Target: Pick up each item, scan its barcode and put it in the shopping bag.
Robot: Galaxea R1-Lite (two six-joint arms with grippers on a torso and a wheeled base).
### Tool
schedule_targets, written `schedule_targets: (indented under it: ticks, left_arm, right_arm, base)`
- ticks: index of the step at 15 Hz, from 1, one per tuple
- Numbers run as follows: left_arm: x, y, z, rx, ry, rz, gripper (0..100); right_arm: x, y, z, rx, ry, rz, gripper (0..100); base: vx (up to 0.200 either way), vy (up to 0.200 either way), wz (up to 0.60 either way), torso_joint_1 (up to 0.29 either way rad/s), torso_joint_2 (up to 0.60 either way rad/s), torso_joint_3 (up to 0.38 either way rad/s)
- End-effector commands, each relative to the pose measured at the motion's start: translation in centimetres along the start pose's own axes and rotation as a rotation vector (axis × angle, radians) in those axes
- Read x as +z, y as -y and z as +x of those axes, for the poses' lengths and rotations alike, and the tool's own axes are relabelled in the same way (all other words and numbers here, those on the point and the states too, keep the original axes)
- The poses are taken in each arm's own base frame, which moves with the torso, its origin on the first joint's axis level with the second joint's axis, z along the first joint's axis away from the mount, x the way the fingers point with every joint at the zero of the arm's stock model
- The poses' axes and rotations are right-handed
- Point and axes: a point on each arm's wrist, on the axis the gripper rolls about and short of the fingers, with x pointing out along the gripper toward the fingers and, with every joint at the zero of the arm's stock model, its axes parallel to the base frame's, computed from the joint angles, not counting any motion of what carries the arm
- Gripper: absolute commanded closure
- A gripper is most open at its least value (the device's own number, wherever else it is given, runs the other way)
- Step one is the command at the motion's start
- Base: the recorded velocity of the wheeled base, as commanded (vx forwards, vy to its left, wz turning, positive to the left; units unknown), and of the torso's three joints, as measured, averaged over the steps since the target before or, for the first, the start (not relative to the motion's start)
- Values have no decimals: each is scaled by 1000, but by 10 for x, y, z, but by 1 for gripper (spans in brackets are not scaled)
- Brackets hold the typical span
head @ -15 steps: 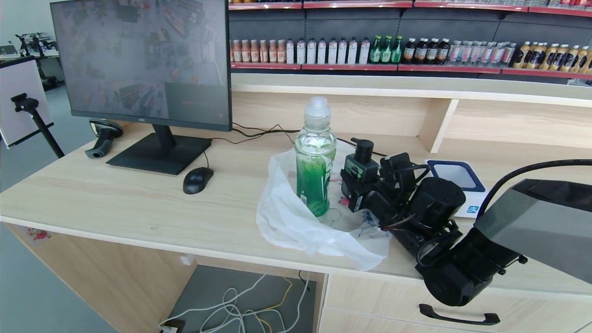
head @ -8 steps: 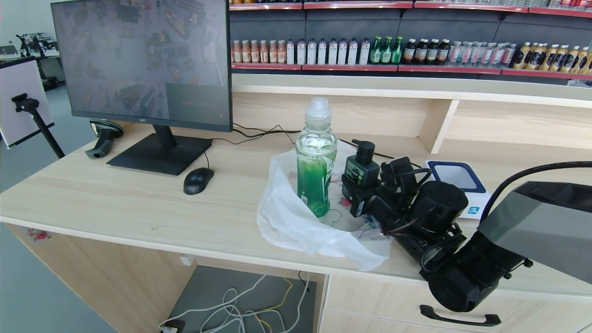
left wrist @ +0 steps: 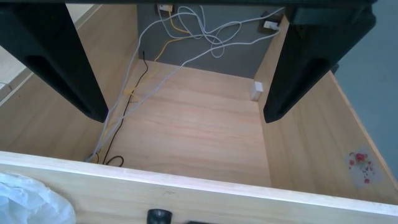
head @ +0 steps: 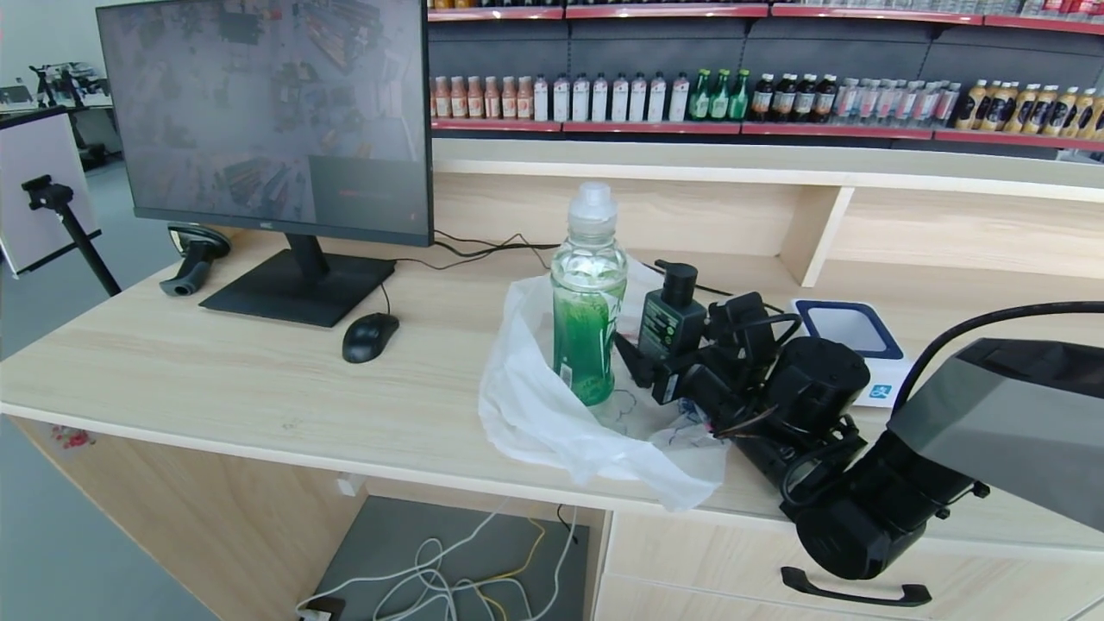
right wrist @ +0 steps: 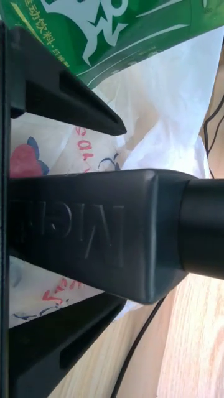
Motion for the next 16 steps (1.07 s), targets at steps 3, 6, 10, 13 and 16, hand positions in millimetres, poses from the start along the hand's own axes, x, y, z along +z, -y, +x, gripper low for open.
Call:
schedule_targets:
  ticks: [3, 6, 10, 13, 16]
  left_arm:
    - [0, 0, 0, 0, 0, 0, 0]
    - [0, 0, 0, 0, 0, 1, 0]
    - [0, 0, 0, 0, 0, 1, 0]
    - [0, 0, 0, 0, 0, 1, 0]
    - [0, 0, 0, 0, 0, 1, 0]
  right_arm:
    - [5, 5, -9, -10, -10, -2, 0]
    - [21, 6, -16, -14, 23, -2, 0]
    - [38, 8, -25, -16, 52, -5, 0]
    - [54, 9, -25, -18, 104, -6, 0]
    - [71, 11, -36, -23, 141, -5, 0]
  base:
    - [0, 0, 0, 0, 0, 0]
    - [0, 0, 0, 0, 0, 0]
    - [0, 0, 0, 0, 0, 0]
    - [0, 0, 0, 0, 0, 0]
    - [0, 0, 0, 0, 0, 0]
